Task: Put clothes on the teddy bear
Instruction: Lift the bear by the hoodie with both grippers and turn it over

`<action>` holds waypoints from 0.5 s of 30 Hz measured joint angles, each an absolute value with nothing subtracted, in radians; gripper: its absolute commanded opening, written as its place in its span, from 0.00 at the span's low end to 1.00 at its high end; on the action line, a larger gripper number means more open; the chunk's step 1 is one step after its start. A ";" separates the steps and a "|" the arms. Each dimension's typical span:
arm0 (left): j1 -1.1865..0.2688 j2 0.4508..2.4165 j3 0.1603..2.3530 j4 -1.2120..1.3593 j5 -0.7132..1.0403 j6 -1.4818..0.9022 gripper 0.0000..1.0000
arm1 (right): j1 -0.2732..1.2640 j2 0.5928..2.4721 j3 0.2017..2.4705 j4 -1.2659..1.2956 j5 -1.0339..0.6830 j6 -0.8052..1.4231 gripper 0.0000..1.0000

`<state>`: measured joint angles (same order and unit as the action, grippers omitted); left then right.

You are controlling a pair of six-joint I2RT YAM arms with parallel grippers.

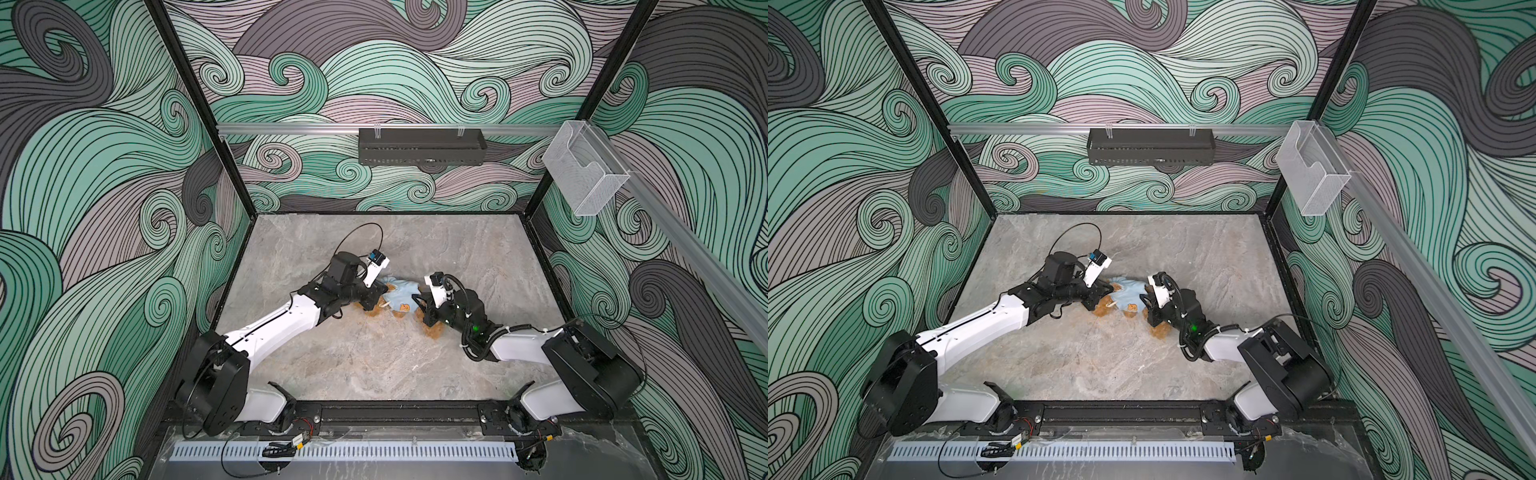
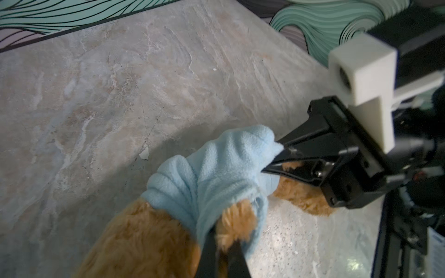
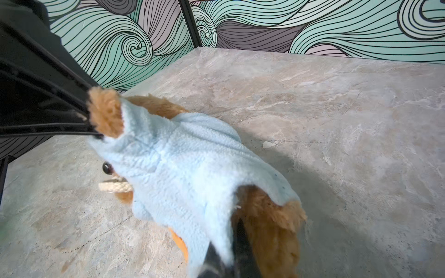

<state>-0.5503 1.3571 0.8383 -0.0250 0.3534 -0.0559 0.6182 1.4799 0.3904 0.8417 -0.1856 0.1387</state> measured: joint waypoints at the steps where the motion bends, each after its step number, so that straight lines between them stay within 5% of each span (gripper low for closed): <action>1: -0.544 1.355 0.821 0.000 0.365 -0.092 0.00 | 0.620 1.480 0.390 0.840 -0.183 0.138 0.00; 7: -0.530 1.356 0.804 0.023 0.415 -0.169 0.00 | 0.638 1.480 0.397 0.815 -0.172 0.115 0.01; 15: -0.552 1.358 0.864 -0.062 0.393 -0.200 0.00 | 0.640 1.431 0.462 0.639 -0.112 0.036 0.54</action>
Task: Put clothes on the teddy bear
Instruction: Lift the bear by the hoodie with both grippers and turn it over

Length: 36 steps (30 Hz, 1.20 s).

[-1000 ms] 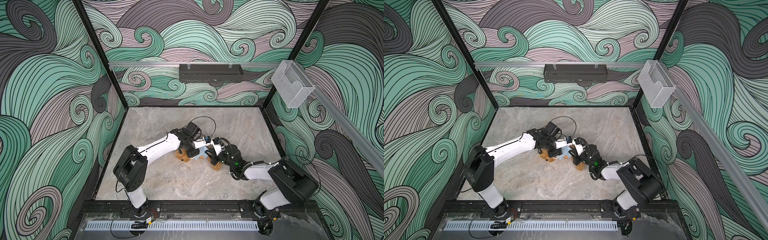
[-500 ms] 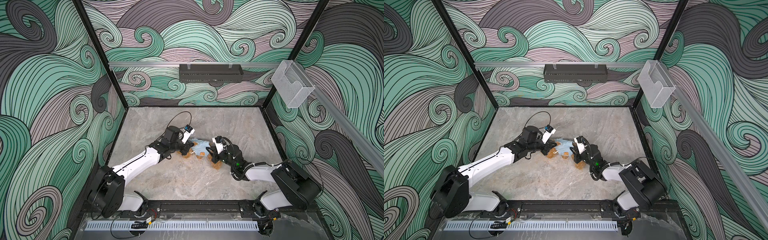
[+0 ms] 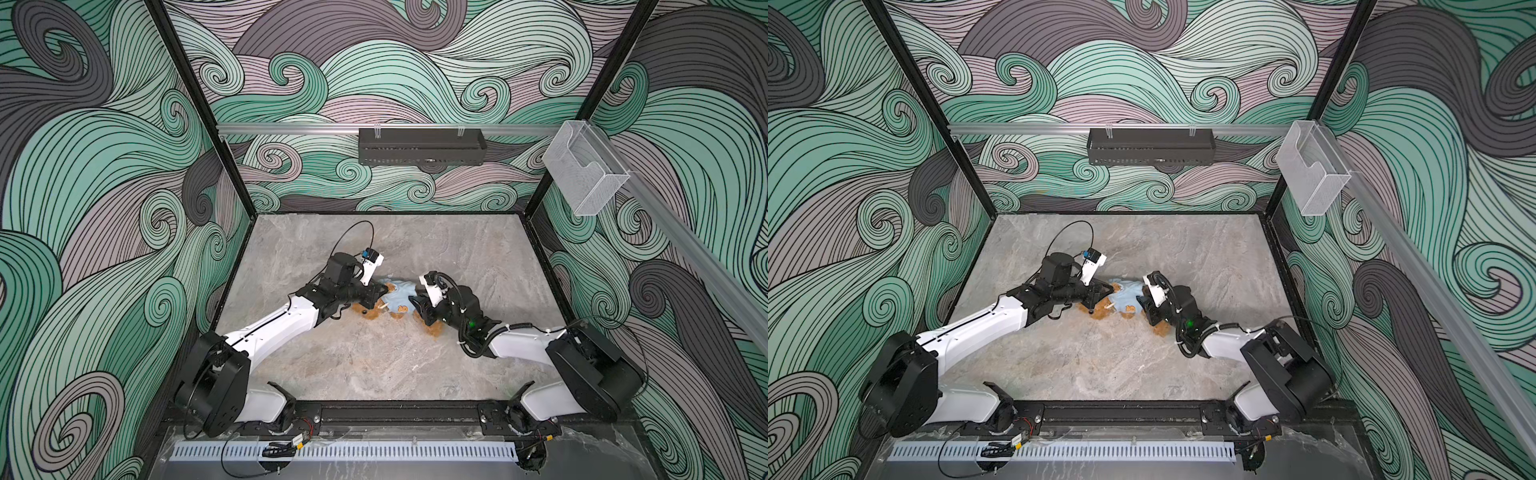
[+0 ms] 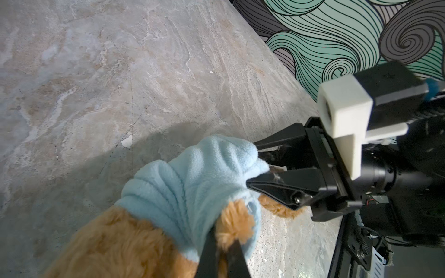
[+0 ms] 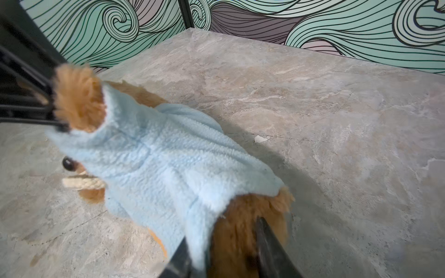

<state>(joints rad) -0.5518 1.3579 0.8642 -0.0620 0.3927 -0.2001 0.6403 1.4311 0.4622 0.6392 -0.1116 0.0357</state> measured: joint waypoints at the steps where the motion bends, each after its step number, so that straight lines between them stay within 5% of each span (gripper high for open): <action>1: -0.558 1.358 0.883 -0.086 0.379 -0.200 0.00 | 0.640 1.402 0.471 0.598 -0.099 0.022 0.66; 3: -0.562 1.358 0.913 -0.119 0.356 -0.207 0.00 | 0.640 1.336 0.488 0.527 -0.077 -0.007 0.82; 8: -0.575 1.357 0.935 -0.175 0.322 -0.236 0.00 | 0.651 1.210 0.526 0.439 -0.066 -0.073 0.90; 26: -0.613 1.373 0.966 -0.227 0.353 -0.263 0.00 | 0.752 1.467 0.559 0.688 -0.268 -0.157 0.80; 36: -0.624 1.391 0.967 -0.232 0.379 -0.262 0.00 | 0.752 1.533 0.578 0.810 -0.271 -0.170 0.60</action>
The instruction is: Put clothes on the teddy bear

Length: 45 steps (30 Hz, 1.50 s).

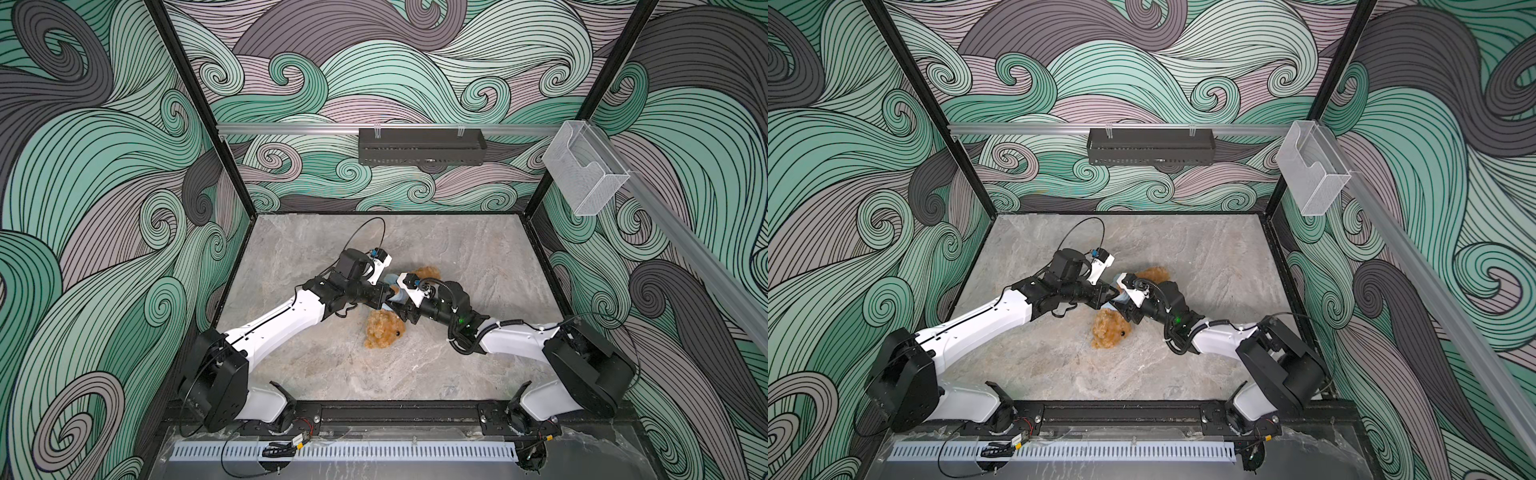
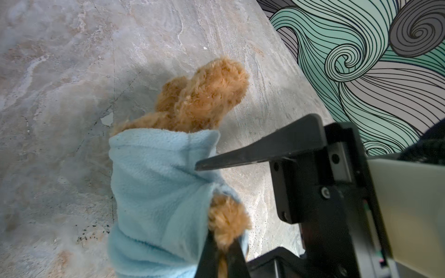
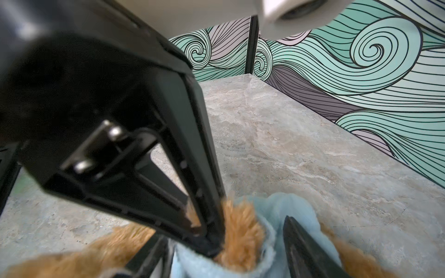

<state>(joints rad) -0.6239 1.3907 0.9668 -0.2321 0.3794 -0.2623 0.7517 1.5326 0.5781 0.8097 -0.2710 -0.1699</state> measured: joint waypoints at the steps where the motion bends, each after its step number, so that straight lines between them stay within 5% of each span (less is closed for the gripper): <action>1: -0.624 1.392 0.967 -0.231 0.384 -0.262 0.00 | 0.752 1.553 0.582 0.822 -0.271 -0.171 0.57; 5: -0.623 1.391 0.966 -0.225 0.390 -0.281 0.00 | 0.752 1.640 0.574 0.895 -0.263 -0.160 0.49; 21: -0.540 1.363 0.903 -0.149 0.442 -0.404 0.00 | 0.801 1.767 0.474 1.187 -0.118 -0.080 0.45; 32: -0.526 1.363 0.903 -0.107 0.517 -0.400 0.00 | 0.798 1.619 0.477 1.010 -0.093 -0.090 0.65; 45: -0.526 1.364 0.892 -0.051 0.567 -0.398 0.00 | 0.752 1.513 0.523 0.845 -0.233 -0.101 0.72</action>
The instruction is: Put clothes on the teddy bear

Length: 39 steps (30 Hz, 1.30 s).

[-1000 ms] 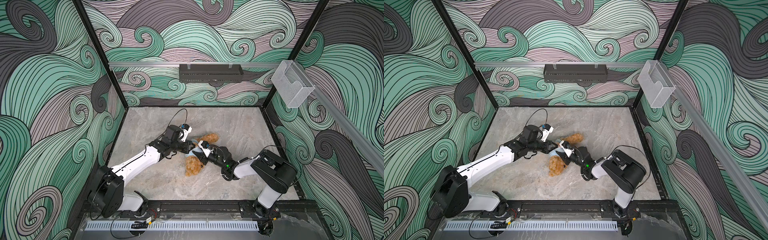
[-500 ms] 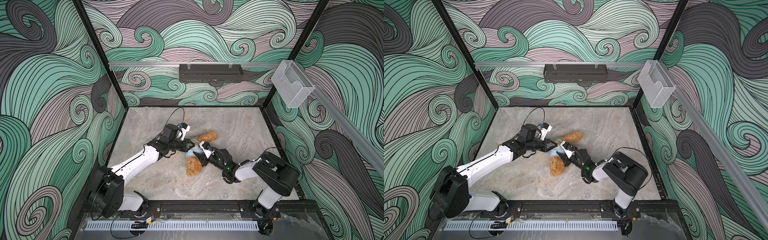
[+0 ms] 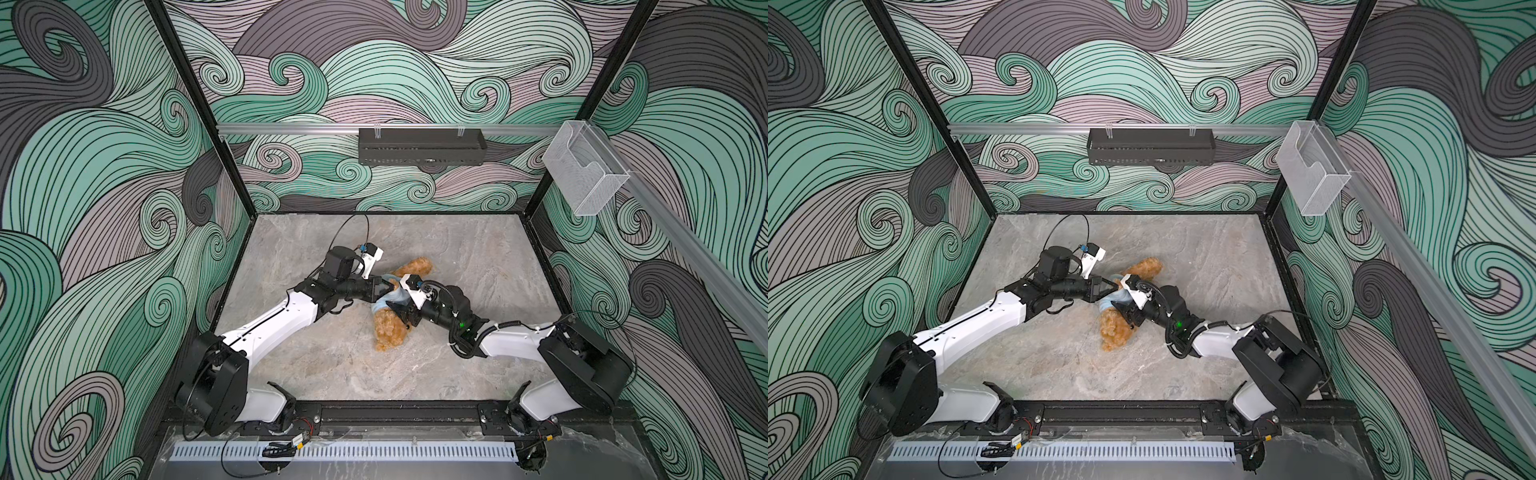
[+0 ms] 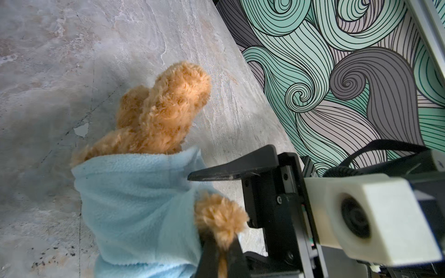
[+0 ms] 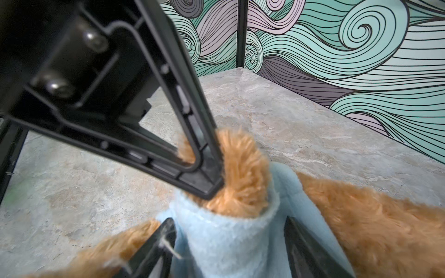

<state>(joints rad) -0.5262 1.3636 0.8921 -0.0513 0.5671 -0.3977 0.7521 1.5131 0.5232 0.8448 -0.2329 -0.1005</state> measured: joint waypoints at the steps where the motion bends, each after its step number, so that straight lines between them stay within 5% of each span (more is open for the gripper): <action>1: -0.527 1.364 0.892 -0.051 0.569 -0.397 0.00 | 0.751 1.510 0.524 0.844 -0.244 -0.101 0.72; 7: -0.527 1.364 0.892 -0.052 0.574 -0.391 0.00 | 0.736 1.505 0.525 0.857 -0.294 -0.094 0.71; 26: -0.540 1.372 0.894 -0.075 0.572 -0.380 0.00 | 0.709 1.686 0.536 1.021 -0.328 -0.044 0.36; 39: -0.539 1.369 0.893 -0.125 0.508 -0.440 0.00 | 0.786 1.841 0.451 1.333 -0.131 0.008 0.38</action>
<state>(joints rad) -0.5392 1.3685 0.8932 -0.1249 0.5079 -0.4397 0.7864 1.8412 0.4511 1.3327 -0.1314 0.0082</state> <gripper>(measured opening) 0.052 0.373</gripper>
